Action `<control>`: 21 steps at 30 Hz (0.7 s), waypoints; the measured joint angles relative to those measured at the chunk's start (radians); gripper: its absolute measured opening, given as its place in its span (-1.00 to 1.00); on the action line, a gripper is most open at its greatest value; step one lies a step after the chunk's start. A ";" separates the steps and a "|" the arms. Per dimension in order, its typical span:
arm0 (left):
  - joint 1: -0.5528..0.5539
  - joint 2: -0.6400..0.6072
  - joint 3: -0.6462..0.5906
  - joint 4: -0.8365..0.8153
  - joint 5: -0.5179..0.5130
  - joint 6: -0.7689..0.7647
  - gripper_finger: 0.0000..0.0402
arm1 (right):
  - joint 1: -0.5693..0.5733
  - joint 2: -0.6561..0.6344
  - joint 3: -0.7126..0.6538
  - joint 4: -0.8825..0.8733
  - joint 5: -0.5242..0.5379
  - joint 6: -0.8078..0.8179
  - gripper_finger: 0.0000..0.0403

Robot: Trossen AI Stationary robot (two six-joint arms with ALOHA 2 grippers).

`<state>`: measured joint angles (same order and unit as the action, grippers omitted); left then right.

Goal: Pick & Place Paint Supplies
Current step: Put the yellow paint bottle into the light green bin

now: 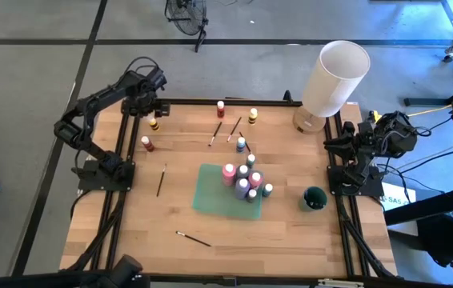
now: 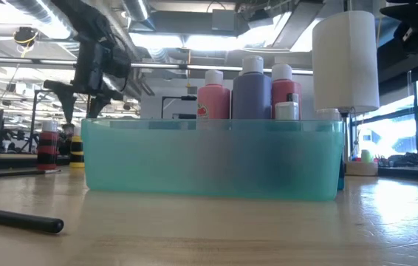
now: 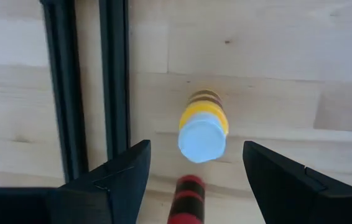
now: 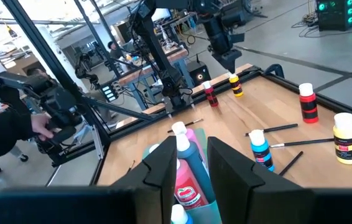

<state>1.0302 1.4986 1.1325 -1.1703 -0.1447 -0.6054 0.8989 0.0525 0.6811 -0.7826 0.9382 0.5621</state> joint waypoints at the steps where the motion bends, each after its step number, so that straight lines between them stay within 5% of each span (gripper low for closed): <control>1: 0.000 0.000 -0.018 0.009 0.007 -0.006 0.25 | 0.000 0.000 0.000 0.000 0.000 0.000 -0.54; 21: -0.010 0.000 -0.094 0.158 0.009 -0.061 0.25 | 0.000 0.000 0.001 -0.012 0.029 -0.001 -0.55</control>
<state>1.0199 1.4990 1.0386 -1.0120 -0.1354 -0.6669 0.8989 0.0525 0.6819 -0.7944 0.9676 0.5613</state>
